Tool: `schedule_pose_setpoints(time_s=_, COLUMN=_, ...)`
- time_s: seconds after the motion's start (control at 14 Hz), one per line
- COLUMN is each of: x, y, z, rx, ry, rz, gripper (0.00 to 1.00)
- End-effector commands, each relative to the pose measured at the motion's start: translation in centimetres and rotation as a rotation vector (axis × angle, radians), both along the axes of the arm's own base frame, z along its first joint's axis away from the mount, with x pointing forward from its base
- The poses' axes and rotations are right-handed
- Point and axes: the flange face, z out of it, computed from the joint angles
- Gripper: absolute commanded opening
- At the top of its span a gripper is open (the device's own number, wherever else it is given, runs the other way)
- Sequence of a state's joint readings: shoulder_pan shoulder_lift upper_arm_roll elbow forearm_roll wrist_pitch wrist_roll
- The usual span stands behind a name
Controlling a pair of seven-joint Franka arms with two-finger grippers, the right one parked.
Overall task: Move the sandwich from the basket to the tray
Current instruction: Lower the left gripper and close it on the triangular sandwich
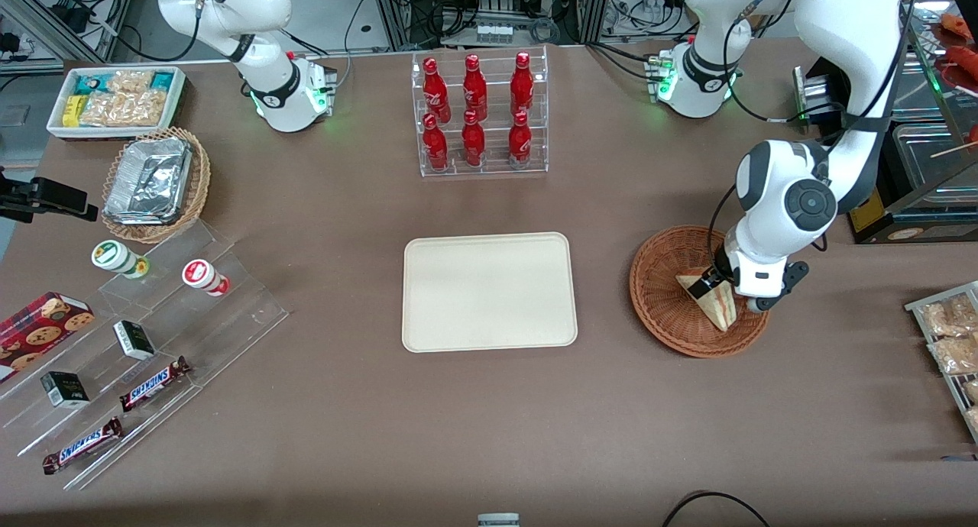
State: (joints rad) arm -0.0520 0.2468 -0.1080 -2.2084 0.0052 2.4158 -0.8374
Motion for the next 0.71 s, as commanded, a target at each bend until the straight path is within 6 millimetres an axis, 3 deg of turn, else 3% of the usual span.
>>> schedule_pose_setpoints(time_s=0.0, x=0.3, y=0.1, z=-0.9, rx=0.004, ry=-0.006, rz=0.011, gripper=0.83)
schedule_pose_setpoints(time_s=0.14, x=0.3, y=0.2, z=-0.9, rx=0.005, ry=-0.003, rz=0.003, gripper=0.17)
schedule_pose_setpoints(time_s=0.21, x=0.3, y=0.3, z=-0.7, rx=0.008, ry=-0.004, rz=-0.005, gripper=0.0)
schedule_pose_setpoints(time_s=0.64, x=2.6, y=-0.7, z=4.2, rx=0.014, ry=0.04, rz=-0.096, gripper=0.0)
